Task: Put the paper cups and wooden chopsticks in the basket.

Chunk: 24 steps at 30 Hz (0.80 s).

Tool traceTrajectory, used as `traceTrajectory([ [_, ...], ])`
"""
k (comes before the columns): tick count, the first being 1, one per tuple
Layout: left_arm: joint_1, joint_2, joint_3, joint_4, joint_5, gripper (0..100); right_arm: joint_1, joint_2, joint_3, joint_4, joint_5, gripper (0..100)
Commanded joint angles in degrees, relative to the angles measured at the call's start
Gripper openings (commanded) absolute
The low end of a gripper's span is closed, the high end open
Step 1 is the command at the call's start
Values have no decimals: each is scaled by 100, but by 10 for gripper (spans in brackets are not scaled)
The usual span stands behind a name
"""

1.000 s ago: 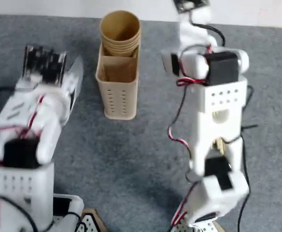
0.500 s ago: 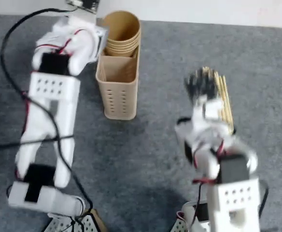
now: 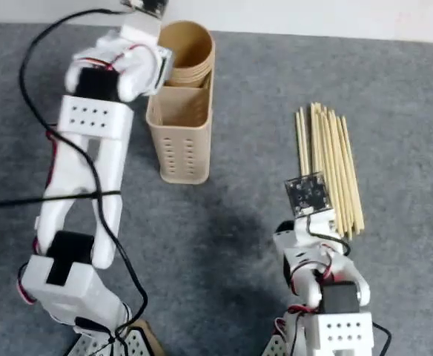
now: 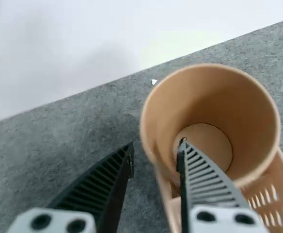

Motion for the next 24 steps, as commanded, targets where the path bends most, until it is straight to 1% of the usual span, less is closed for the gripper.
traceTrajectory([
  [1, 57, -760, -1165, 1248, 475, 179, 57, -84, 391, -462, 35, 6],
  [5, 57, -743, -1288, 2532, 598, 179, 66, -84, 637, -549, 26, 6],
  [7, 57, -558, -1288, 2910, 730, 179, 48, -84, 629, -549, 26, 6],
  [9, 57, -295, -1305, 3086, 897, 188, 40, -84, 646, -549, 26, 6],
  [13, 57, 242, -1314, 3103, 1301, 257, 40, -84, 673, -549, 26, 6],
  [19, 66, 857, -1314, 3068, 1301, 258, 40, -84, 681, -549, 26, 6],
  [21, 66, 1112, -1314, 2927, 1310, 246, 40, -84, 681, -549, 26, 6],
  [24, 92, 1473, -1314, 2743, 1292, 184, 40, -84, 681, -549, 26, 6],
])
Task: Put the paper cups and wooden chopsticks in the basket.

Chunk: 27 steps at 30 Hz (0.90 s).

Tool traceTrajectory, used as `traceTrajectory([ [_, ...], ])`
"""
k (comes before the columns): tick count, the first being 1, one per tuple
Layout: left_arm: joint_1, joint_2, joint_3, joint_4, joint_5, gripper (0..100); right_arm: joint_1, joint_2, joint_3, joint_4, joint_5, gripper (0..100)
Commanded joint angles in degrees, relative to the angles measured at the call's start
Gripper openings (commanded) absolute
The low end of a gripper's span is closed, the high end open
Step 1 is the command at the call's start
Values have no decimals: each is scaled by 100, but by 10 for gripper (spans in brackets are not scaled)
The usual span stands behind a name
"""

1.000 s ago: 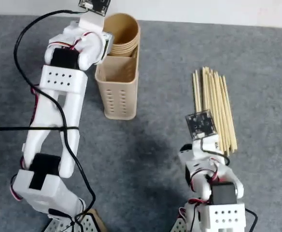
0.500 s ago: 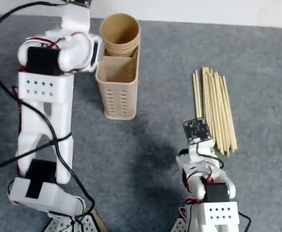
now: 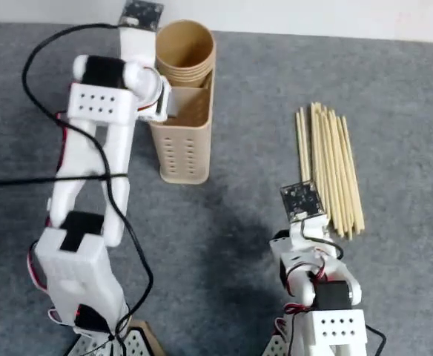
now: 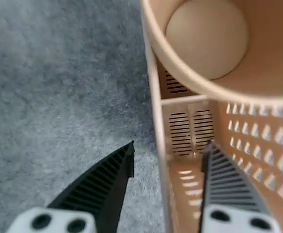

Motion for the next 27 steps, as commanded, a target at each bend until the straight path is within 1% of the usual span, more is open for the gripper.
traceTrajectory([
  [1, 101, 338, -207, -264, 35, 154, 31, -40, -22, -101, 26, 6],
  [4, 145, 541, -207, -220, 62, 18, 31, -40, -22, -101, 26, 6],
  [5, 163, 567, -207, -211, 62, 0, 31, -40, -22, -101, 26, 6],
  [6, 171, 558, -207, -211, 70, 12, 31, -40, -22, -101, 26, 6],
  [8, 251, 497, -207, -35, 79, 2, 31, -40, -22, -101, 26, 6],
  [11, 435, 444, -497, 510, 114, 4, 31, -40, -22, -110, 26, 6],
  [14, 541, 435, -1103, 1081, 422, 4, 31, -40, -22, -110, 26, 6],
  [16, 620, 391, -1270, 1134, 466, 4, 31, -40, -22, -110, 26, 6],
  [19, 787, 189, -1156, 1152, 501, 4, 31, -40, -22, -110, 26, 6],
  [22, 1112, -145, -848, 1143, 624, 4, 31, -40, -22, -110, 26, 6],
  [27, 1543, -567, -804, 1143, 703, 4, 31, -40, -22, -110, 26, 6],
])
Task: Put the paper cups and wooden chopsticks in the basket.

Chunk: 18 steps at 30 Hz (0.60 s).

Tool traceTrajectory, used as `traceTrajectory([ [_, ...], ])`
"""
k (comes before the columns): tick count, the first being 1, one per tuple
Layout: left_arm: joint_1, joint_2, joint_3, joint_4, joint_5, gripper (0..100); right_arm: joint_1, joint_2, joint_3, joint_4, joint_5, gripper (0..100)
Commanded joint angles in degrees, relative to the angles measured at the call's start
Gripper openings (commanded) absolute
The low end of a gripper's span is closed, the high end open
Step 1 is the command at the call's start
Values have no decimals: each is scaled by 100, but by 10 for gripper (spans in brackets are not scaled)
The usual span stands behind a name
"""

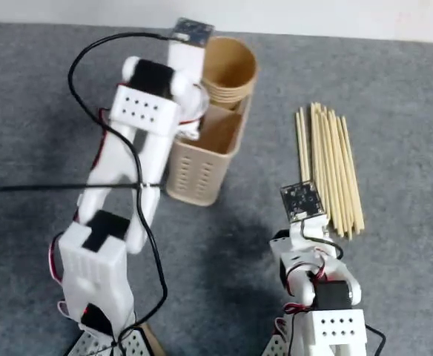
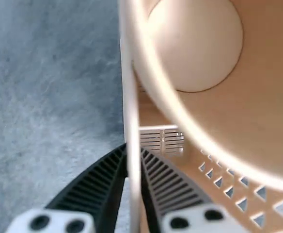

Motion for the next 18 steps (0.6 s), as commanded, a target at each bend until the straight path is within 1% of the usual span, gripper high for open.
traceTrajectory([
  [1, 391, -734, -40, 18, 185, 4, 31, -40, -22, -110, 26, 6],
  [6, 541, -637, -31, 9, 193, 4, 31, -40, -22, -110, 26, 6],
  [13, 532, 505, -66, 0, 176, 4, 31, -40, -22, -110, 26, 6],
  [18, 629, 620, -57, 0, 211, 4, 31, -40, -22, -110, 26, 6],
])
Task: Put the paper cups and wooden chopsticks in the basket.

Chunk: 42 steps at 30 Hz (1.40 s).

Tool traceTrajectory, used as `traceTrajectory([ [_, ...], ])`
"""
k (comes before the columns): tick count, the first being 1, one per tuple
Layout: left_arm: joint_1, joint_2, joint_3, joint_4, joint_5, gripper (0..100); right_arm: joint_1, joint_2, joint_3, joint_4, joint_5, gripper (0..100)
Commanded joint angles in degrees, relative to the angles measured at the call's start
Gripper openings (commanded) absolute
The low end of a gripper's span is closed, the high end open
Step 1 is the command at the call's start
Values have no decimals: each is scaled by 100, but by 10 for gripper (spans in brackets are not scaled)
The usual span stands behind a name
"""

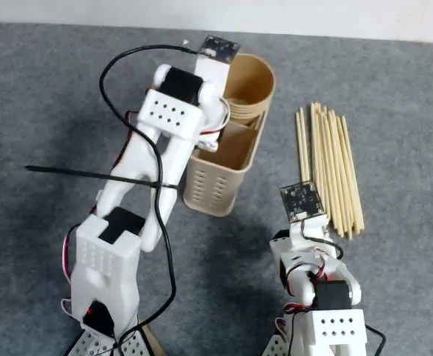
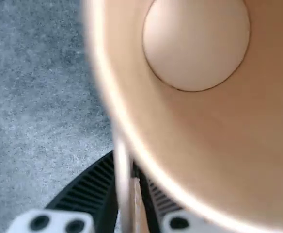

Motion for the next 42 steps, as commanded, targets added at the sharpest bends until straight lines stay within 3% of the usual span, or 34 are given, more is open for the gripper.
traceTrajectory([
  [1, 207, -31, -48, 9, 88, 4, 31, -40, -22, -110, 26, 6],
  [9, 277, -31, -66, 9, 1029, 4, 31, -40, -22, -110, 26, 6],
  [18, 418, -40, -66, -519, 1785, 4, 31, -40, -22, -119, 26, 6],
  [31, 585, -48, -66, -527, 2013, 9, 31, -40, -22, -119, 26, 6],
  [38, 602, -251, -567, -237, 2013, 239, 31, -40, -22, -119, 26, 6],
  [42, 567, -435, -1147, -229, 1996, 236, 31, -40, -22, -119, 26, 6],
])
